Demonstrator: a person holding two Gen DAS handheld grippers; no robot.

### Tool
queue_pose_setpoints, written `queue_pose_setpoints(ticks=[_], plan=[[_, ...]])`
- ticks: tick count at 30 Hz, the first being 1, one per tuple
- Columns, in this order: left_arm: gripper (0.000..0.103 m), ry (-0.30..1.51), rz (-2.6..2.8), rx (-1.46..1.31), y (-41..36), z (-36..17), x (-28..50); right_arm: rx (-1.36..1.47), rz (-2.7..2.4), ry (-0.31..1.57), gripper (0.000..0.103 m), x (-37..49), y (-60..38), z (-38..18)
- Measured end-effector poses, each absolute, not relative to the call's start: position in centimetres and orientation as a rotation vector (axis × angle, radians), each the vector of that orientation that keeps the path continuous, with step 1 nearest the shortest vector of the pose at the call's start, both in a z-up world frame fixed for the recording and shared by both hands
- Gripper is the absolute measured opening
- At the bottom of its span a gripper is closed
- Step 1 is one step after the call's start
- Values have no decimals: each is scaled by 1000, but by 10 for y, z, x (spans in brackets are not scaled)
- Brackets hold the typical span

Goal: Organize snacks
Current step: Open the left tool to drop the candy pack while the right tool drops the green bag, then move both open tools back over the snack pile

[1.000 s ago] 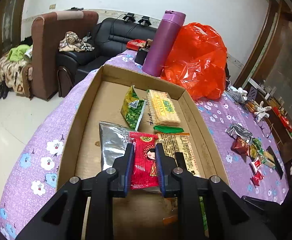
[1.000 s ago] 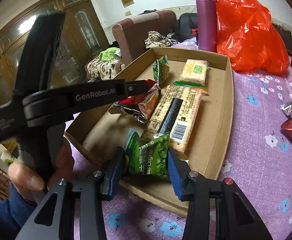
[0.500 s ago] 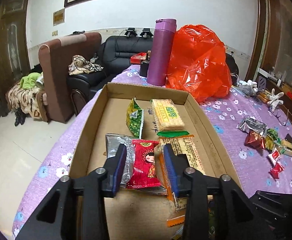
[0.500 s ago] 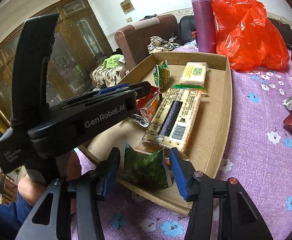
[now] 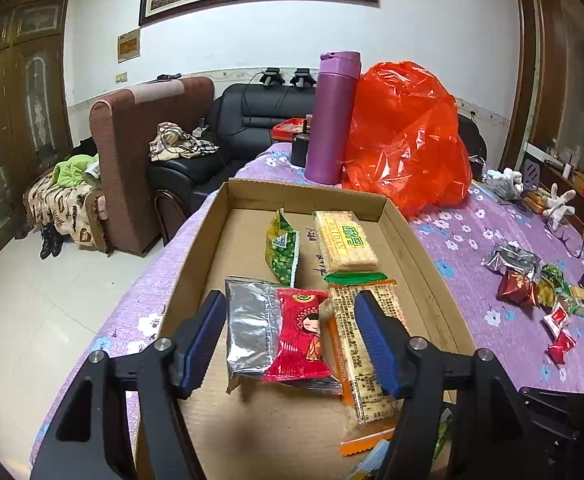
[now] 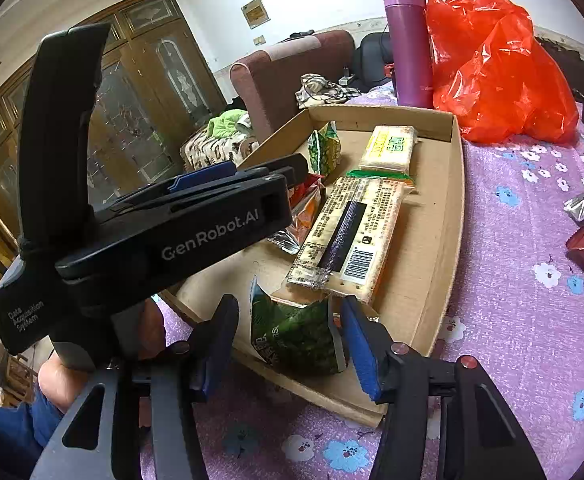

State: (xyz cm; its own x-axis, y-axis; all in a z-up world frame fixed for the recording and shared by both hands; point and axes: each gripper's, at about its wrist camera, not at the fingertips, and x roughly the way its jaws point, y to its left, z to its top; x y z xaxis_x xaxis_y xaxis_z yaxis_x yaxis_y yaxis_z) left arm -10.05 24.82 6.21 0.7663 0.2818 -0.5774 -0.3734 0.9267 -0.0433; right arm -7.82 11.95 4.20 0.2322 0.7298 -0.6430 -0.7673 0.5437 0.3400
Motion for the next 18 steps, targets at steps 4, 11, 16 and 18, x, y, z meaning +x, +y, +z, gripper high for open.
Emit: queue_pose_setpoints(ticks=[4,11,16,18], plan=[[70,593,365,-155,247,63,-102,-53,1018,837,63,-80,118,44],[74,575,384,-150,246,65,-105,-90,1017,797,63,-90,117,50],[81,560,390,-159,248,66,-108,-79,1010,780,63,-93,109,58],[81,555,393,-168,250,67,-109,-65,1000,767,63,-92,102,64]])
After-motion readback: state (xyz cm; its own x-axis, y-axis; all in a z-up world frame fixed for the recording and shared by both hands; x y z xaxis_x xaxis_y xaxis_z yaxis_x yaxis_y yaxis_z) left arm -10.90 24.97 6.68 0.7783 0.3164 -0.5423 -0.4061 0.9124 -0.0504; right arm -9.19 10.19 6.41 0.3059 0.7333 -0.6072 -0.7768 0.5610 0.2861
